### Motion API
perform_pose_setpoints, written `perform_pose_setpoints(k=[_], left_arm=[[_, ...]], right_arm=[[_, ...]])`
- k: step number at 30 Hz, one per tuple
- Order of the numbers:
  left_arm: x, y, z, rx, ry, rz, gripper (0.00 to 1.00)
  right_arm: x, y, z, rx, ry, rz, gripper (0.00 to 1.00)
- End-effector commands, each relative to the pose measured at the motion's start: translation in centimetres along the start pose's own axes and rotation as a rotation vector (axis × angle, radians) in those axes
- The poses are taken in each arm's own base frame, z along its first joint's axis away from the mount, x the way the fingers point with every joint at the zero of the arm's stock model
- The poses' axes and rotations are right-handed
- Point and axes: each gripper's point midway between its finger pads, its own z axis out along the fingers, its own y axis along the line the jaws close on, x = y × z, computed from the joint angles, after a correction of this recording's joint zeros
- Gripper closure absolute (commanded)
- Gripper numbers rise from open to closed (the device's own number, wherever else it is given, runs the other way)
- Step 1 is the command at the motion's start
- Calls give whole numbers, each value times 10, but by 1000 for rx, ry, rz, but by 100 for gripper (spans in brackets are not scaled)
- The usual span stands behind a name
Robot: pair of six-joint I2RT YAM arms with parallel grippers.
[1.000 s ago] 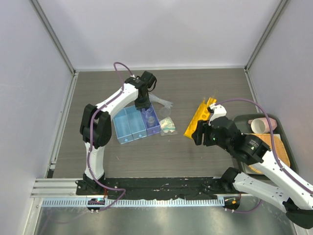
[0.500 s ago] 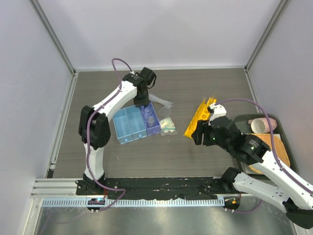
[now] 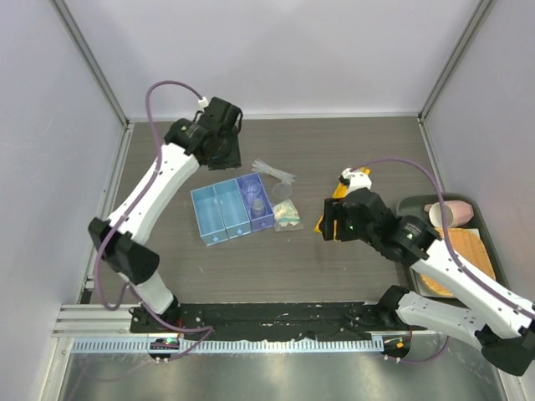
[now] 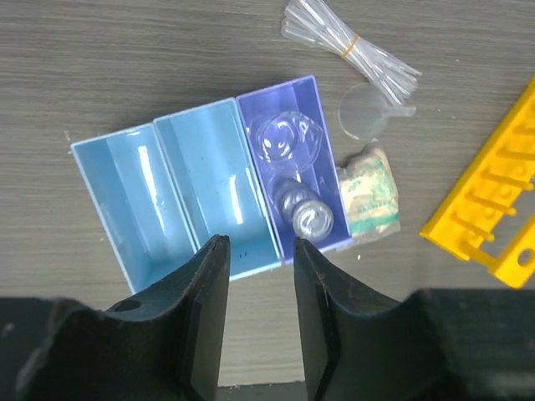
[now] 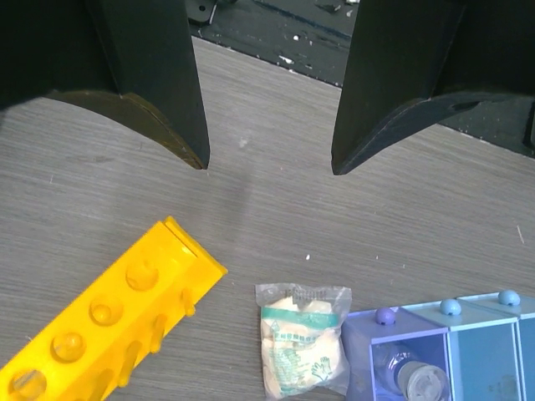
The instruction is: Organize the chemistry lab equipment
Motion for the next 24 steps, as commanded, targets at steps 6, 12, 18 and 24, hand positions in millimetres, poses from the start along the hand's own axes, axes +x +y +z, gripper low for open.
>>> perform_pose_setpoints(k=[6, 12, 18, 24], left_arm=[[28, 35, -74, 94, -79, 71, 47], [63, 55, -90, 150, -109, 40, 36], [88, 65, -97, 207, -148, 17, 26], [101, 66, -95, 249, -162, -14, 23]], right_arm=[[-79, 31, 35, 64, -122, -35, 34], [-114, 59, 80, 90, -126, -40, 30], [-140, 73, 138, 98, -98, -35, 25], [-152, 56, 183, 151, -68, 20, 25]])
